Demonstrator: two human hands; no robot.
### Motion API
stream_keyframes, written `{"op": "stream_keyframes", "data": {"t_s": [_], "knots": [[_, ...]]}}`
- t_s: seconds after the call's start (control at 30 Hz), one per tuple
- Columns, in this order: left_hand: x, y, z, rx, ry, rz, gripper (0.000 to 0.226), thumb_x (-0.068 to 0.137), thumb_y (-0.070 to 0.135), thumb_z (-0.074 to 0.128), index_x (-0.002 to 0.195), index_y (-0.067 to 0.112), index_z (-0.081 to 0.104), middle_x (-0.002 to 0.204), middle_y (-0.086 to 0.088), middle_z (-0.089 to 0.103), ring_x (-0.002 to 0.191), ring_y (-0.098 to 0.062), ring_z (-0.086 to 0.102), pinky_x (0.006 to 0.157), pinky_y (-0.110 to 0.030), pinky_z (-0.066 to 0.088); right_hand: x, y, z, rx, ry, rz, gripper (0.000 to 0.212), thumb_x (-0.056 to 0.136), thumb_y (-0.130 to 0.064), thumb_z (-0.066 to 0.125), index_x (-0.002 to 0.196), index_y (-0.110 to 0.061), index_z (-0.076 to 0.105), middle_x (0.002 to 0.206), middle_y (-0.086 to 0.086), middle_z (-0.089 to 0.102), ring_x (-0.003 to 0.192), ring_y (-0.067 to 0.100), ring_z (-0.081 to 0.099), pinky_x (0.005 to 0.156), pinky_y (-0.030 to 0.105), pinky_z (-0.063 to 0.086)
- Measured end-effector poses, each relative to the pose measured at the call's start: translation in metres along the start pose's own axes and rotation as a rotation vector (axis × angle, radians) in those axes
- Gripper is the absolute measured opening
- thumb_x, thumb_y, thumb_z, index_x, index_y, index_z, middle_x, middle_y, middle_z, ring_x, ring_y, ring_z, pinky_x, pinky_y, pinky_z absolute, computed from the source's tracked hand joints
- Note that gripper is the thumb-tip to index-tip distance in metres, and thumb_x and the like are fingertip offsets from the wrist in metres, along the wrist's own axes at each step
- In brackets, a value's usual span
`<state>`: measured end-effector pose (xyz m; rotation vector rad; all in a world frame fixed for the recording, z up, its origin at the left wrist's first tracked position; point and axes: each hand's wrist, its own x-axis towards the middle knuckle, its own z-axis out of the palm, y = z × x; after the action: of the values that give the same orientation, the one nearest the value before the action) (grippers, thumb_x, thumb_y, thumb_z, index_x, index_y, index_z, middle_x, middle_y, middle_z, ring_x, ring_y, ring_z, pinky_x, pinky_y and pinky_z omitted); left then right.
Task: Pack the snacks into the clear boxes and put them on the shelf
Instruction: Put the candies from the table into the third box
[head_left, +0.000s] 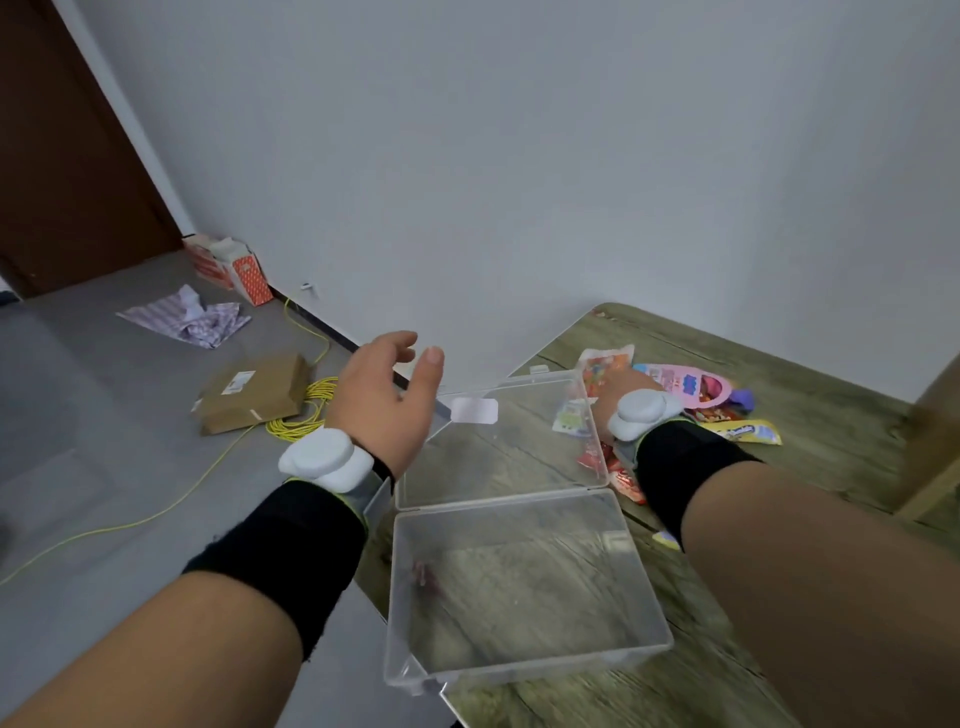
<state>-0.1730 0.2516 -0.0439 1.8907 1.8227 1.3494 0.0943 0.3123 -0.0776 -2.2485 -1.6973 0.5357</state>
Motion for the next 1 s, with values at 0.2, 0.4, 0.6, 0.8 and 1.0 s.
{"op": "stream_keyframes", "data": {"t_s": [0.2, 0.4, 0.6, 0.8, 1.0], "knots": [[-0.013, 0.019, -0.007, 0.042, -0.045, 0.051, 0.060, 0.087, 0.067, 0.036, 0.123, 0.025, 0.058, 0.111, 0.006, 0.064, 0.109, -0.014, 0.056, 0.091, -0.031, 0.043, -0.011, 0.009, -0.028, 0.378, 0.125, 0.098, 0.034, 0.091, -0.018, 0.057, 0.120, -0.002, 0.063, 0.117, 0.018, 0.066, 0.107, 0.036, 0.063, 0.071, 0.030, 0.040], [-0.035, 0.034, -0.020, -0.027, -0.084, 0.043, 0.061, 0.086, 0.066, 0.036, 0.125, 0.024, 0.057, 0.111, 0.007, 0.064, 0.110, -0.018, 0.056, 0.095, -0.044, 0.048, -0.045, 0.005, -0.070, 0.413, 0.344, -0.043, 0.043, 0.066, -0.046, 0.037, 0.097, -0.031, 0.063, 0.080, -0.013, 0.067, 0.066, 0.011, 0.062, 0.061, 0.025, 0.046], [-0.057, 0.038, -0.030, -0.059, -0.110, 0.041, 0.058, 0.086, 0.065, 0.038, 0.125, 0.026, 0.056, 0.112, 0.009, 0.064, 0.107, -0.011, 0.056, 0.088, -0.028, 0.041, -0.110, -0.024, -0.098, 0.644, 0.419, -0.249, 0.022, 0.066, -0.037, 0.047, 0.077, -0.037, 0.066, 0.060, -0.017, 0.064, 0.043, 0.000, 0.055, 0.040, 0.017, 0.040], [-0.074, 0.030, -0.040, 0.020, -0.189, 0.081, 0.046, 0.093, 0.052, 0.045, 0.130, 0.027, 0.054, 0.119, 0.006, 0.062, 0.102, -0.014, 0.061, 0.085, -0.026, 0.043, -0.163, -0.036, -0.090, 0.594, -0.126, -0.373, 0.021, 0.061, -0.029, 0.060, 0.077, -0.018, 0.069, 0.065, 0.005, 0.062, 0.060, 0.023, 0.056, 0.057, 0.038, 0.046], [-0.096, 0.009, -0.048, 0.228, -0.333, 0.222, 0.041, 0.096, 0.039, 0.048, 0.136, 0.029, 0.054, 0.134, -0.001, 0.058, 0.121, -0.028, 0.051, 0.103, -0.038, 0.041, -0.186, -0.038, -0.051, 0.402, -0.437, -0.312, 0.021, 0.061, -0.022, 0.062, 0.078, -0.013, 0.071, 0.069, 0.009, 0.062, 0.058, 0.022, 0.056, 0.056, 0.030, 0.043]]}}
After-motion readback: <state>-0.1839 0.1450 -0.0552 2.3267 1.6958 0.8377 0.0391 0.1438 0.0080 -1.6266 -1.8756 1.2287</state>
